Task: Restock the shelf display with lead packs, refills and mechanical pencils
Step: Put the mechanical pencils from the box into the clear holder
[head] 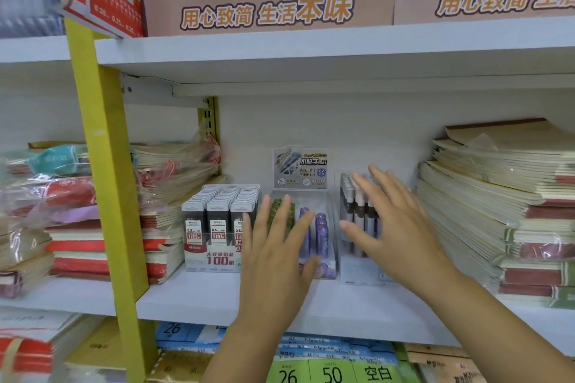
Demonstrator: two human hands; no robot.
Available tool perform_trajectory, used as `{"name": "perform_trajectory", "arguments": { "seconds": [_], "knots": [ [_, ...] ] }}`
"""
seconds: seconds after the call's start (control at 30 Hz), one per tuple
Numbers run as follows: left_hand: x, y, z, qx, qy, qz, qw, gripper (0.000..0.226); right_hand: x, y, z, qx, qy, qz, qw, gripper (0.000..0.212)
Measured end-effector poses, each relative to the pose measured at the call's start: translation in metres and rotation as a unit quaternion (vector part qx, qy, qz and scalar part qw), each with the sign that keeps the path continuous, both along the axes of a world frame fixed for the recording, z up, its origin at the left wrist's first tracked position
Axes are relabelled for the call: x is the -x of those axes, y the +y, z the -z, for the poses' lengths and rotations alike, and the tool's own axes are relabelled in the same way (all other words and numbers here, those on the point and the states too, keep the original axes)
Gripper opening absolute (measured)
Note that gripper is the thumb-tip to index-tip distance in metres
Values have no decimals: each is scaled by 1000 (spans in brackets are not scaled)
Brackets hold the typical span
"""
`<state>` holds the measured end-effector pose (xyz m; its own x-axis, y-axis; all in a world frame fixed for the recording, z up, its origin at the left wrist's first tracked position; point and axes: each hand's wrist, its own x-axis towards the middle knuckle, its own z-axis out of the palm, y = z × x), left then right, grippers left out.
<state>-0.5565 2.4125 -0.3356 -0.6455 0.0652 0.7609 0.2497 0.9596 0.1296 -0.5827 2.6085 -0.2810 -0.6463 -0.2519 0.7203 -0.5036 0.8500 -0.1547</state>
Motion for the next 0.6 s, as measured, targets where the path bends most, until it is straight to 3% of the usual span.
{"name": "perform_trajectory", "arguments": {
  "seconds": [0.13, 0.23, 0.33, 0.43, 0.6],
  "knots": [
    [0, -12, 2, 7, -45, 30, 998, 69, -1, -6, -8, -39, -12, 17, 999, 71],
    [-9, -29, -10, -35, 23, 31, 999, 64, -10, -12, -13, -29, 6, 24, 999, 67],
    [-15, -67, -29, -48, 59, -16, 997, 59, -20, -37, -17, -2, 25, -66, 997, 53],
    [-14, -100, -39, -41, -11, -56, 998, 62, -16, -77, -13, -47, -72, -128, 988, 51],
    [-8, -123, -39, 2, -49, -55, 997, 62, 3, -119, 3, -137, -147, -58, 978, 64]
  ]
}}
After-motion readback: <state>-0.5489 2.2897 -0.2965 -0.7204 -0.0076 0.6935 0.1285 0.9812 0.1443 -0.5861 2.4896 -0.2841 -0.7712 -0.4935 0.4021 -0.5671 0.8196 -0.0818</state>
